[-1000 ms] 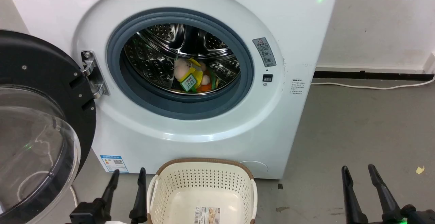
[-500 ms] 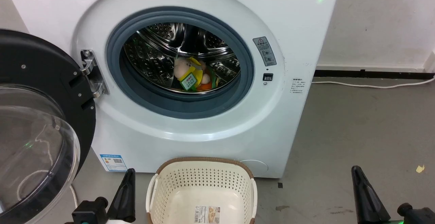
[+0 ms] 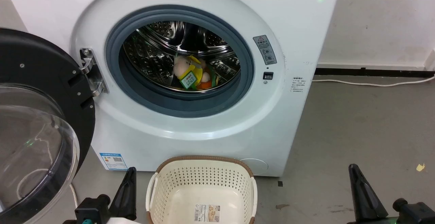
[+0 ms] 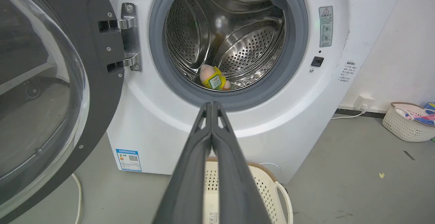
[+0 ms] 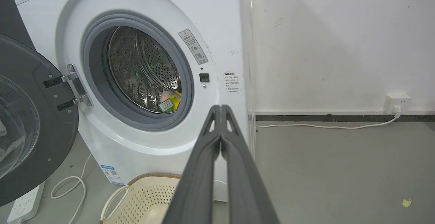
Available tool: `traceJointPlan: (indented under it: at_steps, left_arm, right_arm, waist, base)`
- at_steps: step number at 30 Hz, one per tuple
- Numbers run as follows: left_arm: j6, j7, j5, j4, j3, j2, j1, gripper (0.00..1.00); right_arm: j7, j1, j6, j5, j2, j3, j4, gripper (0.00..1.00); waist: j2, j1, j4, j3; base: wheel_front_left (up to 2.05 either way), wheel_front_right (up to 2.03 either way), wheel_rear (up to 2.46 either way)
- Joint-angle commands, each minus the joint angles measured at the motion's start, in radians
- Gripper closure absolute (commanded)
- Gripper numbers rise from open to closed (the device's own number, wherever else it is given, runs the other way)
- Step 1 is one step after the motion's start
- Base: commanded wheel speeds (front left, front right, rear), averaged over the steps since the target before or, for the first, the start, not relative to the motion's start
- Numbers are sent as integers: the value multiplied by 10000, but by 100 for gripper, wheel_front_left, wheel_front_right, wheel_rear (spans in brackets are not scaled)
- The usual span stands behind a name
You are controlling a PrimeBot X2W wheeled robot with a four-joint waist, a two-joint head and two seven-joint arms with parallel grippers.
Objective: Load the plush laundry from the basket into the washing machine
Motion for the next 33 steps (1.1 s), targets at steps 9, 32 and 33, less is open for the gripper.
traceJointPlan:
  at_steps: [9, 32, 33]
  left_arm:
    - [-81, 221, 356, -104, 177, -131, -187, 100]
    - [-210, 690, 1071, -223, 503, -424, -338, 100]
    - [-216, 711, 1102, -228, 517, -437, -345, 100]
  right_arm:
    - [219, -319, 2, -265, -1, -9, 124, 100]
    - [691, -677, 4, -686, -1, -13, 324, 100]
    - [712, -693, 4, -705, -1, -13, 333, 100]
  waist:
    - [0, 0, -11, 44]
    - [0, -1, -41, 157]
    - [0, -1, -42, 162]
  base:
    - [0, 0, 0]
    - [0, 0, 0]
    - [0, 0, 0]
